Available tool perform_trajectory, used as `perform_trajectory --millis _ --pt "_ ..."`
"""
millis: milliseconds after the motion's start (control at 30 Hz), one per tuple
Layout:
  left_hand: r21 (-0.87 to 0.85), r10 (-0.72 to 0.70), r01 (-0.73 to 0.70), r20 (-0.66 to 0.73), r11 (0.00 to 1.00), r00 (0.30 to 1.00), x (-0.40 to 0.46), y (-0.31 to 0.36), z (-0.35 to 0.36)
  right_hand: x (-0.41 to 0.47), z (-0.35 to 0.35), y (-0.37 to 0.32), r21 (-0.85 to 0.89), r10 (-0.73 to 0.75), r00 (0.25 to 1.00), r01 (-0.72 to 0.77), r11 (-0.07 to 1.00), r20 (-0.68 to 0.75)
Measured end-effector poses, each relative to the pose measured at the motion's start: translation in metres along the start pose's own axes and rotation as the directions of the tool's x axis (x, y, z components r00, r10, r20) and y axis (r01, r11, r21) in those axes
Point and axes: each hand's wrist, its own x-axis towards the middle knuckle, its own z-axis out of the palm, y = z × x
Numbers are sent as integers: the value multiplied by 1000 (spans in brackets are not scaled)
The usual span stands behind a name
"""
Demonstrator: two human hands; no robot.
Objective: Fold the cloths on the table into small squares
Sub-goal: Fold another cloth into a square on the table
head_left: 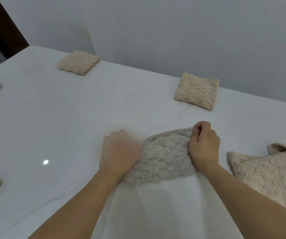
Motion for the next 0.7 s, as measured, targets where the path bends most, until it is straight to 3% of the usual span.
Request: perform_trajectory --millis 167,300,400,467,567,600,633,700 --pt "-174 30 25 307 984 951 1 -2 -30 -1 -25 -18 352 136 989 -147 924 57" --pt "-202 79 45 565 978 821 -7 13 -76 1 -69 -46 485 120 991 -136 864 64" --pt "-298 81 201 719 933 690 -21 24 -98 -5 -92 -61 519 88 993 -117 847 79" --pt "-327 71 220 687 919 723 -30 31 -103 -9 -102 -68 514 73 996 -93 853 59" --pt "-338 14 136 405 931 914 -37 41 -109 -10 -116 -73 489 91 994 -49 871 -61" --pt "-322 -3 112 321 940 947 -38 44 -114 -11 -122 -75 482 93 990 -32 875 -103" --pt "-291 -8 94 281 952 960 -38 47 -119 -12 -126 -75 461 72 988 -2 888 -134" --pt "-194 14 59 354 979 935 -38 52 -126 -20 -130 -76 384 -15 985 81 920 -171"
